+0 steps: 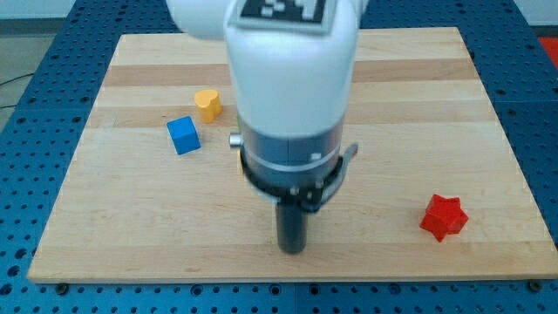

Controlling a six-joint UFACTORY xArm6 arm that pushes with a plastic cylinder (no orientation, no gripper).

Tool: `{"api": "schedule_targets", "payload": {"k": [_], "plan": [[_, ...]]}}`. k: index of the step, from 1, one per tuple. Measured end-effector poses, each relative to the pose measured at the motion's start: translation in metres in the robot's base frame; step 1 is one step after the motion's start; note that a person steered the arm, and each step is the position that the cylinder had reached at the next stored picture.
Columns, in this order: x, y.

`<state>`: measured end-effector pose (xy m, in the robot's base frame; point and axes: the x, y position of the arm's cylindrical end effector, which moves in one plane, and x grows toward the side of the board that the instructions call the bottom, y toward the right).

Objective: Keep red star in between yellow hexagon and green circle

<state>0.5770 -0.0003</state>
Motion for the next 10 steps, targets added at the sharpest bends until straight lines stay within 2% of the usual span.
{"api": "schedule_targets", "payload": {"k": [2,4,5,6,7,8,9,10], "plan": [[-0.076,0.011],[-0.116,0.033],[-0.073,0.032],[-0.078,-0.037],[-0.082,-0.03],[-0.094,0.012],[-0.119,0.012],[-0.104,-0.006]]}}
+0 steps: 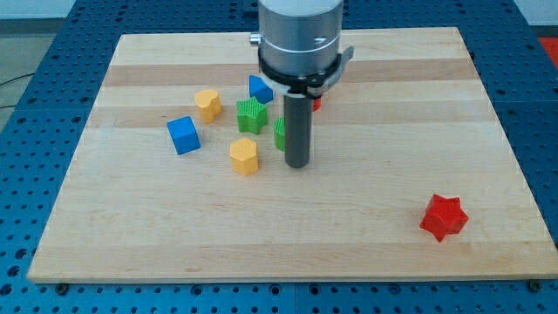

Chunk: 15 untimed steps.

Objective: Keep red star in between yellow hexagon and green circle

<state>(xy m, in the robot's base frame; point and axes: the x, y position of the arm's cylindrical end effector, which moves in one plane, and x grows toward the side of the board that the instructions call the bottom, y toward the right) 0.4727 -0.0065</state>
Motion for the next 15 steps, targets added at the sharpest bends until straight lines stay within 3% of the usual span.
{"api": "schedule_targets", "payload": {"k": [1,2,4,5,6,7,8,10,11,12,13,14,15], "plan": [[-0.011,-0.036],[-0.029,-0.028],[-0.017,0.021],[0.035,0.114],[0.035,0.237],[0.095,0.282],[0.111,0.226],[0.025,0.117],[0.042,0.196],[0.064,0.223],[0.093,0.145],[0.064,0.071],[0.009,0.039]]}}
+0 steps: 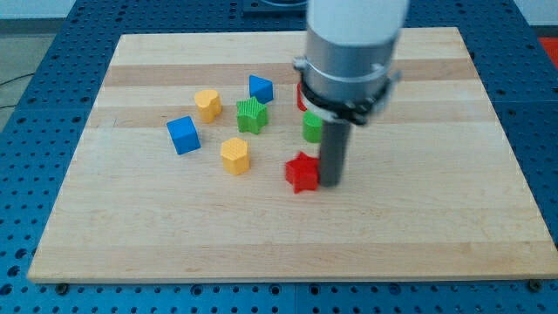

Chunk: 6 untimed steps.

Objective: Keep red star in between yellow hexagon and green circle

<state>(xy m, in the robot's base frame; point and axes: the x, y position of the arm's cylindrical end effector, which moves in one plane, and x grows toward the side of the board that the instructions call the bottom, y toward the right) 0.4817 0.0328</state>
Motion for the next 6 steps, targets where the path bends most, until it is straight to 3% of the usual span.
{"api": "schedule_targets", "payload": {"k": [2,3,6], "plan": [[0.081,-0.019],[0.037,-0.058],[-0.005,-0.039]]}}
